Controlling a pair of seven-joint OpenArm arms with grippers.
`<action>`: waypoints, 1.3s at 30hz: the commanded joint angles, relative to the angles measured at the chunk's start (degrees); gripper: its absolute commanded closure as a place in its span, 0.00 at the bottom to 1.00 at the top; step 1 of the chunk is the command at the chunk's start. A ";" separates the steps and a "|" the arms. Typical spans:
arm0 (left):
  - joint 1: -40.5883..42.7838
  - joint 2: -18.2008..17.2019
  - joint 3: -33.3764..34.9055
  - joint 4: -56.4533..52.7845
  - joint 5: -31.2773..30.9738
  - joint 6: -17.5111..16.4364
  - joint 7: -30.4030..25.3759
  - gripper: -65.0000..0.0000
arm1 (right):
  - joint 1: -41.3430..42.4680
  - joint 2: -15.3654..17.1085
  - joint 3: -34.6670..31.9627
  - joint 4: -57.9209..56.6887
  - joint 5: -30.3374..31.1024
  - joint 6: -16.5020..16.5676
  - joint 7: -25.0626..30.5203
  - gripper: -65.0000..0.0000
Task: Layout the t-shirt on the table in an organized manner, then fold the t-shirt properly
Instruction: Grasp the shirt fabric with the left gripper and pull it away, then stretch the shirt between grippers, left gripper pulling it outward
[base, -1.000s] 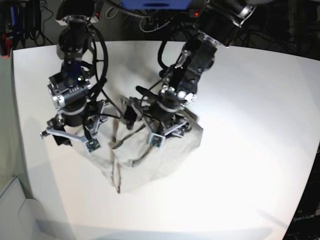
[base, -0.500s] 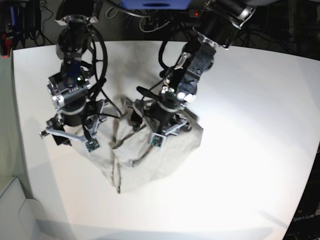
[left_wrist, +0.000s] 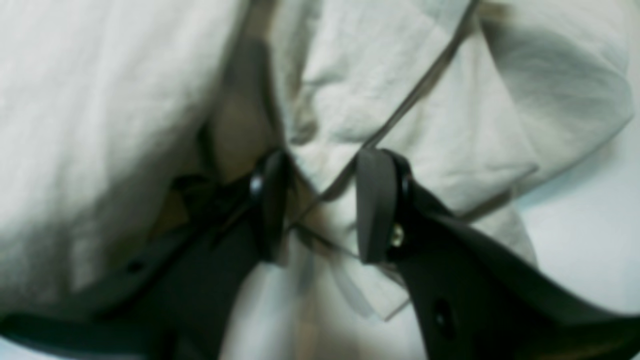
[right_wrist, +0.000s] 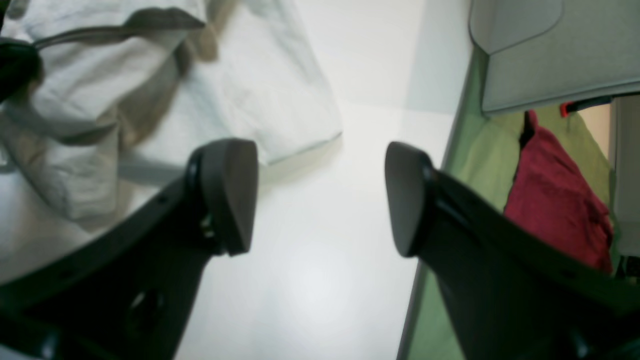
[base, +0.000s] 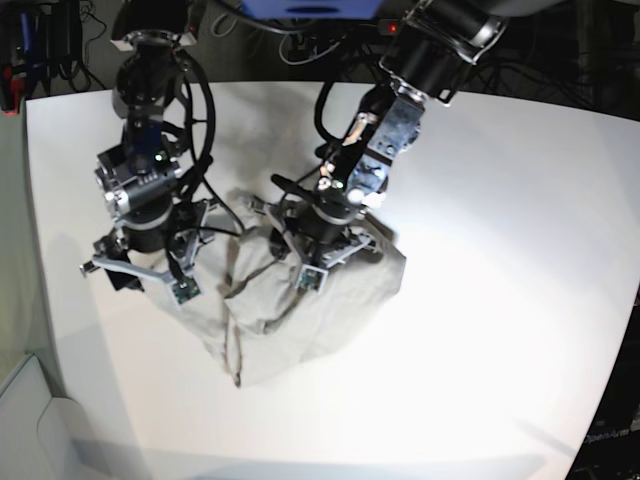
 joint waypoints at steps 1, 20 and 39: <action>-1.03 0.60 -0.05 1.40 0.05 0.52 -1.39 0.74 | 0.76 0.13 -0.08 0.86 -0.10 0.70 1.04 0.38; 3.28 -1.86 -21.32 29.71 -0.04 0.52 3.54 0.99 | 1.11 -0.05 -0.08 0.86 -0.10 0.70 1.04 0.38; 6.18 -22.43 -54.99 26.28 -22.10 -0.18 3.62 0.99 | 0.58 -1.10 -1.75 0.86 -0.10 0.70 1.04 0.38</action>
